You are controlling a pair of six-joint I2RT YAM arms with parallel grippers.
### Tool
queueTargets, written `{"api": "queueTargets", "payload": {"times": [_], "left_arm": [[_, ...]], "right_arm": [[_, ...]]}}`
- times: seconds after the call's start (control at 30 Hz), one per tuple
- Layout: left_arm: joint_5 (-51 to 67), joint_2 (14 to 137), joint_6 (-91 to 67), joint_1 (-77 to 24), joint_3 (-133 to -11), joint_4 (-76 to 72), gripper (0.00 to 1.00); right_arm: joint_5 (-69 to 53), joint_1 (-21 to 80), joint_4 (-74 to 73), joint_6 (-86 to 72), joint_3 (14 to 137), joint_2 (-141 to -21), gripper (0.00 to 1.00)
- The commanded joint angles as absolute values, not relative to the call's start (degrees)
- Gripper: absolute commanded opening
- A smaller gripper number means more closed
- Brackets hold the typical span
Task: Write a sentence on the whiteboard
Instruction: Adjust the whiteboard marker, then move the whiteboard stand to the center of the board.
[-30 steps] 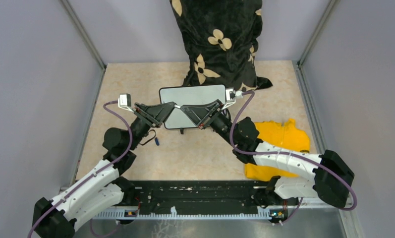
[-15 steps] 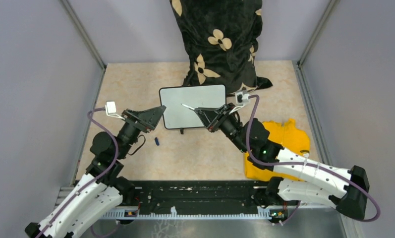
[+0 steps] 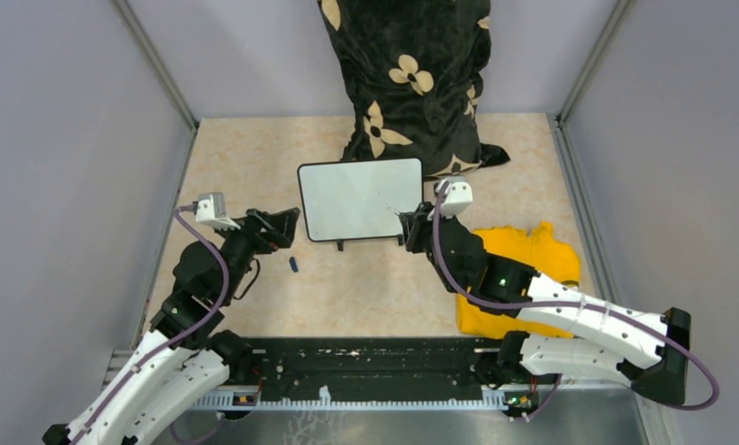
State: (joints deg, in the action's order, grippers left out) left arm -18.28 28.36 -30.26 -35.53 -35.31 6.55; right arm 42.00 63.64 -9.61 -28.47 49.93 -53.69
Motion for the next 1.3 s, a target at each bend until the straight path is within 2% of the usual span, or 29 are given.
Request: {"api": "queueTargets", "payload": {"times": [0.0,0.17,0.77,0.9,1.27], "left_arm": [[-21.71,27.77,-26.61,-35.75,-34.04,7.93,0.99],[-23.13,27.77,-25.57,-35.75,-33.91,7.98,0.99],[-24.3,30.66,-21.08,-35.76,-35.25,5.21,0.99],[-24.13,31.65,-18.99,-35.76,-35.3,4.6,0.99],[-20.73,32.73,-19.78,-35.76,-33.14,5.18,0.99]], "right_arm": [[41.45,64.08,-1.95,-22.86,47.09,-50.1,0.0],[38.33,64.02,6.72,-19.76,41.88,-45.67,0.0],[27.02,60.65,8.7,-18.18,42.0,-47.7,0.0],[29.08,60.84,4.1,-19.13,44.91,-51.24,0.0],[47.47,65.13,-4.04,-24.01,53.1,-62.93,0.0]]}}
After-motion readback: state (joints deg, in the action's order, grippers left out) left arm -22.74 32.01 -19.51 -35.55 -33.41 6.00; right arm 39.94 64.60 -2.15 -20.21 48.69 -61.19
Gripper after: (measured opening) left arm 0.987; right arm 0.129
